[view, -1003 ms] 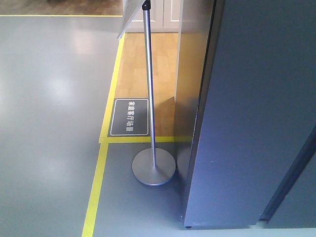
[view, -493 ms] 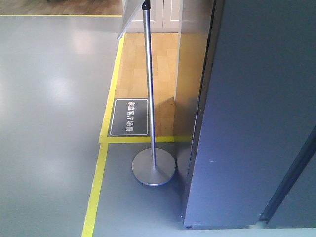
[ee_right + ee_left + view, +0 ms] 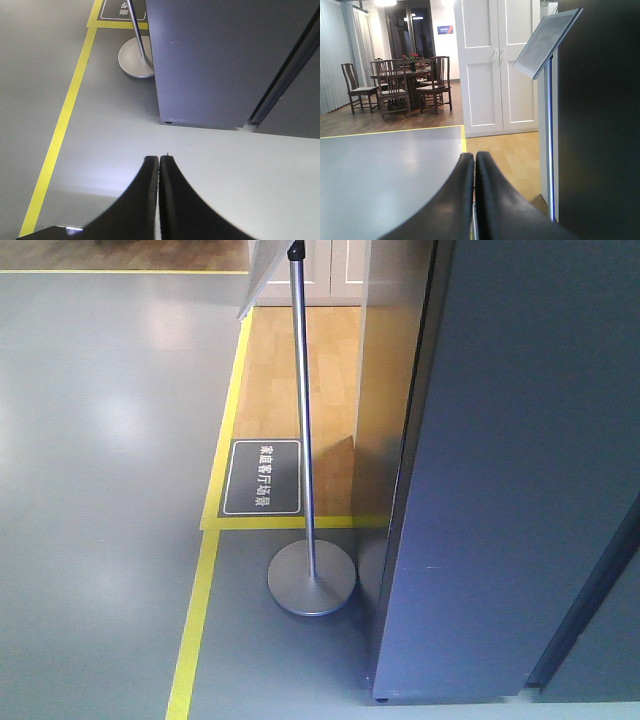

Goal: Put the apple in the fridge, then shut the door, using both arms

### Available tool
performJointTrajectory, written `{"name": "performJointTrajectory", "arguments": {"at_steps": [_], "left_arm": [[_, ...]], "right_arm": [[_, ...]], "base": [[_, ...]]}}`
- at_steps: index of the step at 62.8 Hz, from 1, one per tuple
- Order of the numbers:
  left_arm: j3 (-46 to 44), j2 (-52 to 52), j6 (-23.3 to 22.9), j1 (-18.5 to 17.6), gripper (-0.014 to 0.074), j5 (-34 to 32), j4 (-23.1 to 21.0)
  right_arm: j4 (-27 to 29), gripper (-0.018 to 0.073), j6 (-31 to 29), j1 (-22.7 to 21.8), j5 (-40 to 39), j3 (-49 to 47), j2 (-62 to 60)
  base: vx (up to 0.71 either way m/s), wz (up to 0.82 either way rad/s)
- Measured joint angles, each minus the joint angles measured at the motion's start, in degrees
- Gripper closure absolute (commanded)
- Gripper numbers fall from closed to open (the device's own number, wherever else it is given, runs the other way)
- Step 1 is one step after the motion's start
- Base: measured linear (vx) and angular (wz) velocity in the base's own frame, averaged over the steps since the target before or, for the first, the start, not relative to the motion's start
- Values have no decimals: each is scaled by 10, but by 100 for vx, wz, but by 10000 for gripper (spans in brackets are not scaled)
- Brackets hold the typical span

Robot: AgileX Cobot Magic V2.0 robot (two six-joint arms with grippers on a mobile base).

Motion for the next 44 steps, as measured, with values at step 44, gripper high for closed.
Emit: {"name": "performJointTrajectory", "arguments": {"at_steps": [44], "left_arm": [[0, 0, -204, 32, 603, 11, 179]], "right_arm": [[0, 563, 0, 0, 0, 0, 0]], "base": [[0, 0]]}}
